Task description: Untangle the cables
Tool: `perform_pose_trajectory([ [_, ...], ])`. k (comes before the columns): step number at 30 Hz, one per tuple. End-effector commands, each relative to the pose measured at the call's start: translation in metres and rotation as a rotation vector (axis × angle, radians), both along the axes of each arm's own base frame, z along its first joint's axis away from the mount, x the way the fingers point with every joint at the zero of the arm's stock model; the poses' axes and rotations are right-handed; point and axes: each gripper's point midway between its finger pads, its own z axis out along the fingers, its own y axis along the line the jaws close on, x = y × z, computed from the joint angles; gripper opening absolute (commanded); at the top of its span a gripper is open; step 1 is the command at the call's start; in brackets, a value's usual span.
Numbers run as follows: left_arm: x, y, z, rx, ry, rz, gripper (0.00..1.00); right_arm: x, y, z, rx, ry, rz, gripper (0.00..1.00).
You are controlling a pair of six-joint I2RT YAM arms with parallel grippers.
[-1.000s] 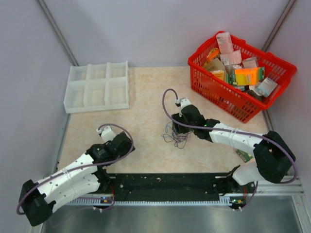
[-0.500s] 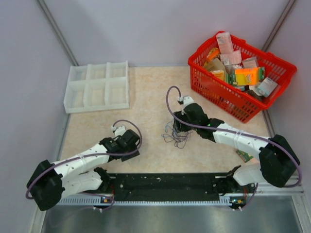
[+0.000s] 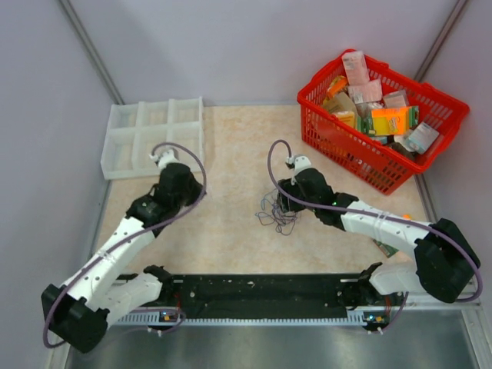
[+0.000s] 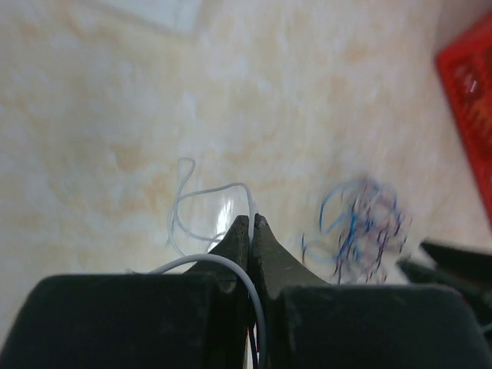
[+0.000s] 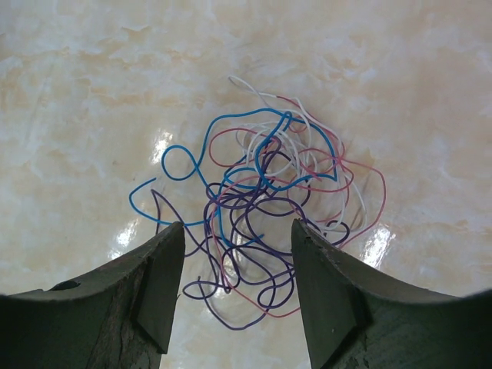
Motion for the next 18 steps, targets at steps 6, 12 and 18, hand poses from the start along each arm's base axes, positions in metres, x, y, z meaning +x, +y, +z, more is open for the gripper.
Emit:
perform_pose_trajectory([
  [6,0.131,0.069,0.104,0.001,-0.260,0.136,0.00,0.015,-0.017,0.017,0.037,-0.095,-0.097,0.57],
  [12,0.199,0.072,0.106,-0.187,-0.250,0.089,0.00,0.017,-0.020,0.023,0.089,-0.109,-0.109,0.57],
  [18,0.261,0.085,0.082,-0.539,-0.255,0.111,0.00,0.017,-0.021,0.023,0.106,-0.110,-0.115,0.57],
])
